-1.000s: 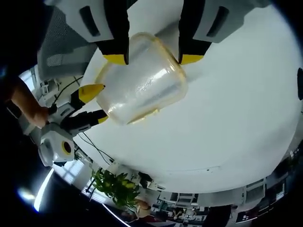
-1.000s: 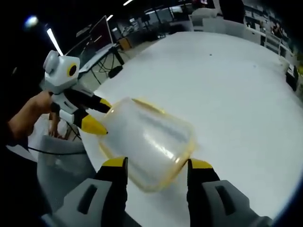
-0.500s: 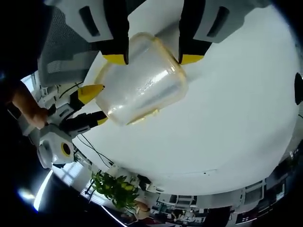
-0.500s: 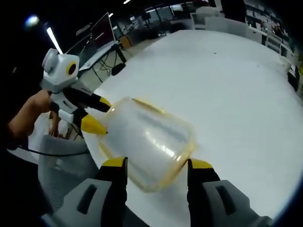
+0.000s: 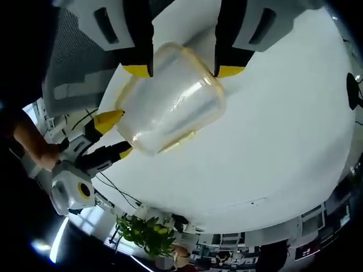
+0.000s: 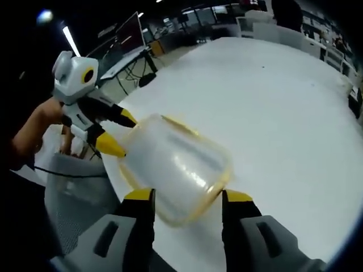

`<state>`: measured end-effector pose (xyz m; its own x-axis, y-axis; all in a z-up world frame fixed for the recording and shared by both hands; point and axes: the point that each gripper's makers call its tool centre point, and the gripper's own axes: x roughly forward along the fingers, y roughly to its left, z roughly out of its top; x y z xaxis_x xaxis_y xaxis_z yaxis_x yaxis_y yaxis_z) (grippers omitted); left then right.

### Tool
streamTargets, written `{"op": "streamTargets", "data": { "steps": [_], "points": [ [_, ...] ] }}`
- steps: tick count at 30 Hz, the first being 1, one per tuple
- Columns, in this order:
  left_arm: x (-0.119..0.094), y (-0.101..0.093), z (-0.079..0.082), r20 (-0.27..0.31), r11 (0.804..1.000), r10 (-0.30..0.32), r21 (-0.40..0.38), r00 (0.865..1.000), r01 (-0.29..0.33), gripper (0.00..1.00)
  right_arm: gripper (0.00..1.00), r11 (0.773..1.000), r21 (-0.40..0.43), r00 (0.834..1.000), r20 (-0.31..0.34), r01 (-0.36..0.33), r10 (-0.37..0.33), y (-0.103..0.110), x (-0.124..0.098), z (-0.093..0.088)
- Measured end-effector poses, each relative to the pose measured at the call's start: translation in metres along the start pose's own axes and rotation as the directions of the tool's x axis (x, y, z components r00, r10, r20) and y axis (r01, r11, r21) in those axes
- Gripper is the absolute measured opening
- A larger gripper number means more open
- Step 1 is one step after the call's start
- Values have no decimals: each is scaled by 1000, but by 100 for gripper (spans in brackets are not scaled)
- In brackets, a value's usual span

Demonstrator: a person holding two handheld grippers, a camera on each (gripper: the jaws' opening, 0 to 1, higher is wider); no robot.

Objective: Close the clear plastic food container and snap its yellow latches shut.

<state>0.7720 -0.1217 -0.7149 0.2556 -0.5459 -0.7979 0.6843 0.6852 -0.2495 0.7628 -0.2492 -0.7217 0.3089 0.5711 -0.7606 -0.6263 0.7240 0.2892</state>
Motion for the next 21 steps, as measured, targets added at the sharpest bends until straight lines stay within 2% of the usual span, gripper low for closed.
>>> {"op": "streamTargets", "data": {
  "steps": [12, 16, 21],
  "points": [
    [-10, -8, 18, 43, 997, 3, 82, 999, -6, 37, 43, 992, -126, 999, 30, 28, -24, -3, -9, 17],
    [-10, -12, 28, 65, 993, -11, 115, 998, 3, 34, 39, 985, -171, 998, 59, 18, -8, 0, -10, 27],
    [-4, -20, 33, 61, 985, -44, 167, 997, 34, 30, 35, 973, -231, 997, 79, -7, 25, 8, -6, 37]
  ]
}}
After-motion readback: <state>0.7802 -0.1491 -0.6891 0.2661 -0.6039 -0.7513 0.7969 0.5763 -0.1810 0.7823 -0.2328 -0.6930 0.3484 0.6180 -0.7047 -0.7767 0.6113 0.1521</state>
